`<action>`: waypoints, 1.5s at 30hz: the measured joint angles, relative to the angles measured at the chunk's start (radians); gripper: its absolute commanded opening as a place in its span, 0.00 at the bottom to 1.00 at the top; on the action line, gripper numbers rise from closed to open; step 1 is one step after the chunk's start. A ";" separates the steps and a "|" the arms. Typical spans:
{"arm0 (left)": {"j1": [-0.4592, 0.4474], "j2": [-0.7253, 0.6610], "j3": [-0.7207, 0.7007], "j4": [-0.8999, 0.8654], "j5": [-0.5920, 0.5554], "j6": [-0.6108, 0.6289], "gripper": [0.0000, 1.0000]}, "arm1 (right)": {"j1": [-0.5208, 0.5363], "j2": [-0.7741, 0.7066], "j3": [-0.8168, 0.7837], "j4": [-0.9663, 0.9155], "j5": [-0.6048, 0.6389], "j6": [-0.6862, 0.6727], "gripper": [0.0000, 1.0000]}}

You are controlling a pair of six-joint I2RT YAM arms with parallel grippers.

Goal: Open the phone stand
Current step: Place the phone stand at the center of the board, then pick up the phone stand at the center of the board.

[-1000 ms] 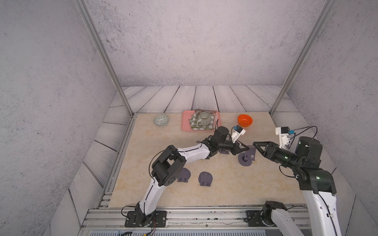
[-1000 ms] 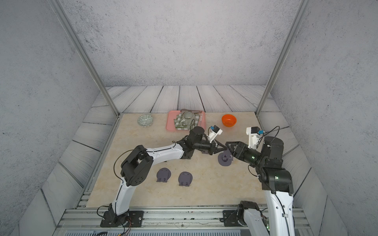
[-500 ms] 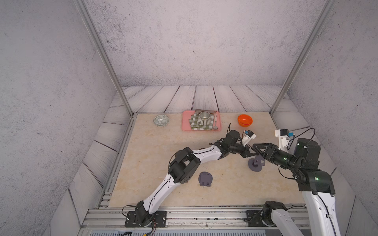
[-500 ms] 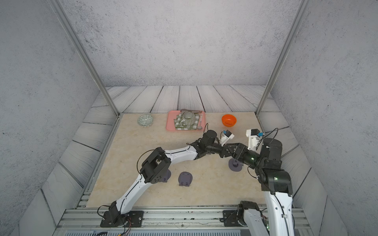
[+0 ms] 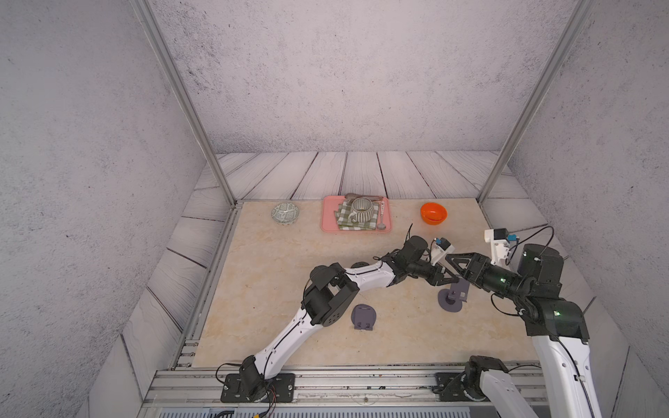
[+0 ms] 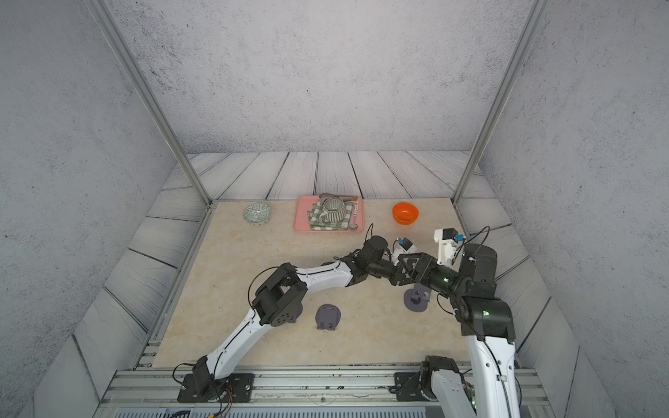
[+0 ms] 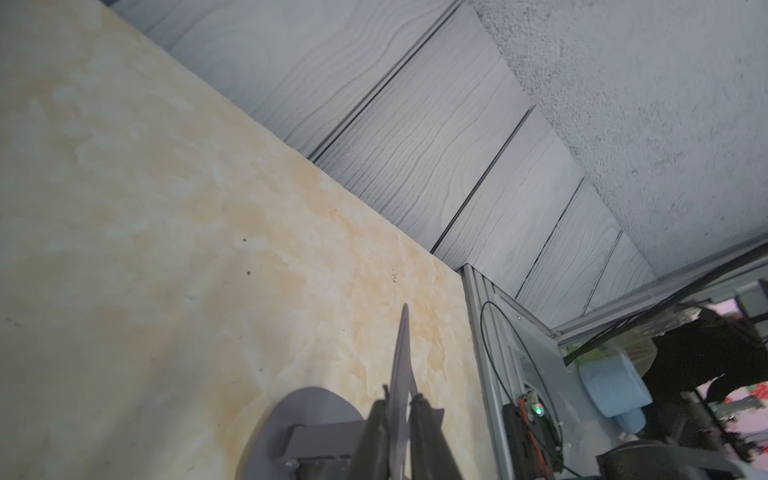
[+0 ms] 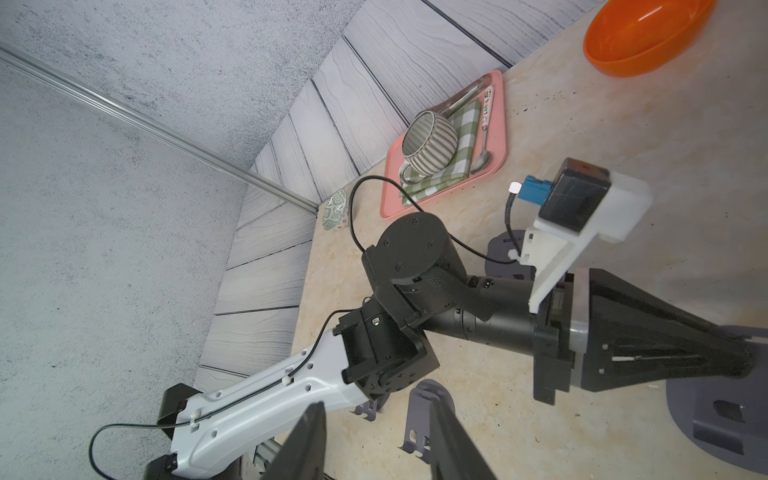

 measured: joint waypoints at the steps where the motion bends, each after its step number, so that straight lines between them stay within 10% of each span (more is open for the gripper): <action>1: 0.002 0.000 0.000 -0.005 -0.001 0.001 0.32 | 0.000 0.000 0.000 0.002 -0.001 0.000 0.44; 10: 0.048 -0.103 -0.048 -0.092 -0.008 0.032 0.49 | 0.001 0.000 0.010 0.002 -0.003 0.000 0.45; 26: 0.379 -0.302 -0.178 -0.457 -0.021 0.123 0.51 | 0.002 0.013 -0.063 0.051 -0.035 -0.001 0.50; 45: 0.378 -0.135 -0.185 -0.538 -0.016 0.146 0.50 | 0.003 0.129 -0.132 0.168 -0.080 -0.012 0.50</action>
